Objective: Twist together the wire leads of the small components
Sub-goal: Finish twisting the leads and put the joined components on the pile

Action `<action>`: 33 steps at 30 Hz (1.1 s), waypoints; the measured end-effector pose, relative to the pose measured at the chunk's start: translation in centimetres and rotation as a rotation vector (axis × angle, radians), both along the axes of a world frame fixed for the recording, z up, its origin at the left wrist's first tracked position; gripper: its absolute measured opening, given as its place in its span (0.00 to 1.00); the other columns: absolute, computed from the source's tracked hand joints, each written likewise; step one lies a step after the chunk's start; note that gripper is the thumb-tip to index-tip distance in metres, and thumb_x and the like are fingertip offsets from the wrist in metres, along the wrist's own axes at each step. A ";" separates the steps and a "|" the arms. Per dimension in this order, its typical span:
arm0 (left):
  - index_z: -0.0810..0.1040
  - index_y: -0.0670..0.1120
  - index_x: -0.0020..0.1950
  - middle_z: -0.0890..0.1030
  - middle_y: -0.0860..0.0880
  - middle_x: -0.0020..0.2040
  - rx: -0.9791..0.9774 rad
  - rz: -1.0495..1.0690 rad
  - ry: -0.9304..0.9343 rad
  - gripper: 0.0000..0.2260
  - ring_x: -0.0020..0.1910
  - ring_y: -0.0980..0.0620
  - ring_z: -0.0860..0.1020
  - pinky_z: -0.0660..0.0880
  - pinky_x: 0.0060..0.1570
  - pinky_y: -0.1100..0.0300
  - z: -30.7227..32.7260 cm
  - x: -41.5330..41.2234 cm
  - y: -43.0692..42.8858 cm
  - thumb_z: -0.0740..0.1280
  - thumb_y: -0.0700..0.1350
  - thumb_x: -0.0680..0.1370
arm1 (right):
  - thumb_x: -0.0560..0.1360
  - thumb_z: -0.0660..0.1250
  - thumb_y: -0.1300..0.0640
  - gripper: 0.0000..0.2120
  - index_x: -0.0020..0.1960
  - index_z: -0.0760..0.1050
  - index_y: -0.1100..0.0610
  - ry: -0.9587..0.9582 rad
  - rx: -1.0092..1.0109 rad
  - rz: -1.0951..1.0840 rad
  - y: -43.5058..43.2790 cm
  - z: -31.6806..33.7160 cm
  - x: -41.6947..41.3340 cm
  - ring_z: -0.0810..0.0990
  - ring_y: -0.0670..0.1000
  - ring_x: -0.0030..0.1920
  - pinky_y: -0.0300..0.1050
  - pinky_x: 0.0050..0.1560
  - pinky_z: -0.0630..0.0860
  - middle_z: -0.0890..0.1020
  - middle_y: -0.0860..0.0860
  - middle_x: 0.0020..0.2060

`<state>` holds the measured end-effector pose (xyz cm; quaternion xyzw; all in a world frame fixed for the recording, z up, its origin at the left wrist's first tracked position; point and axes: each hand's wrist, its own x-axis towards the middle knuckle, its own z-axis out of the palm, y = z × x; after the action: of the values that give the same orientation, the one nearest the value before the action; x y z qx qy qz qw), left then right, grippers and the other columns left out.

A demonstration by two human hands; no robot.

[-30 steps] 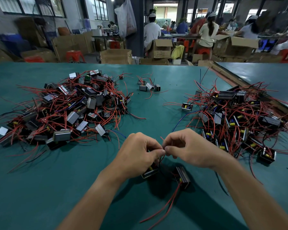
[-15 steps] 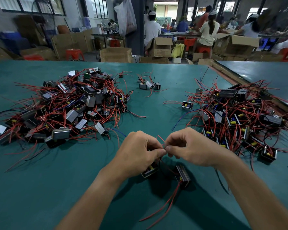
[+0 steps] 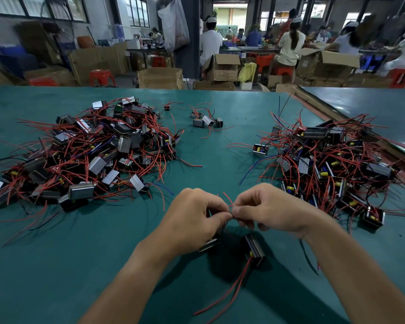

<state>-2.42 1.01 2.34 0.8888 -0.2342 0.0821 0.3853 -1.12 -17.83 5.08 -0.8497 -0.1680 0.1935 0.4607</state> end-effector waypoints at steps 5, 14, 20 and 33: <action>0.83 0.47 0.36 0.80 0.51 0.28 -0.296 -0.045 0.400 0.10 0.27 0.56 0.72 0.68 0.29 0.65 0.6 0.2 0.6 0.71 0.38 0.76 | 0.73 0.72 0.67 0.09 0.38 0.80 0.56 -0.195 0.114 0.097 -0.2 -0.3 0.3 0.73 0.39 0.28 0.31 0.30 0.69 0.79 0.43 0.26; 0.83 0.42 0.38 0.80 0.49 0.28 -0.409 -0.082 0.540 0.07 0.26 0.54 0.69 0.66 0.28 0.64 0.6 0.3 0.8 0.70 0.37 0.76 | 0.72 0.74 0.64 0.05 0.38 0.83 0.57 -0.302 0.166 0.073 -0.1 -1.0 0.6 0.74 0.43 0.30 0.36 0.32 0.70 0.81 0.49 0.29; 0.83 0.45 0.35 0.81 0.49 0.28 -0.374 -0.084 0.471 0.09 0.25 0.58 0.72 0.68 0.27 0.67 0.2 0.3 0.4 0.71 0.36 0.75 | 0.72 0.71 0.69 0.13 0.31 0.79 0.56 -0.156 0.149 -0.032 0.4 -0.6 0.5 0.71 0.46 0.26 0.35 0.26 0.66 0.77 0.49 0.24; 0.85 0.48 0.40 0.76 0.58 0.26 -0.087 -0.055 -0.096 0.03 0.25 0.63 0.70 0.63 0.29 0.72 0.1 -0.5 0.0 0.73 0.45 0.73 | 0.66 0.72 0.62 0.08 0.30 0.77 0.54 0.356 0.282 -0.029 -0.7 -0.7 0.8 0.70 0.43 0.24 0.33 0.22 0.62 0.75 0.49 0.25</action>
<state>-2.88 1.04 2.46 0.8596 -0.2728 0.1240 0.4139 -0.31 -18.54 4.34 -0.7317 -0.0971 0.3085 0.6000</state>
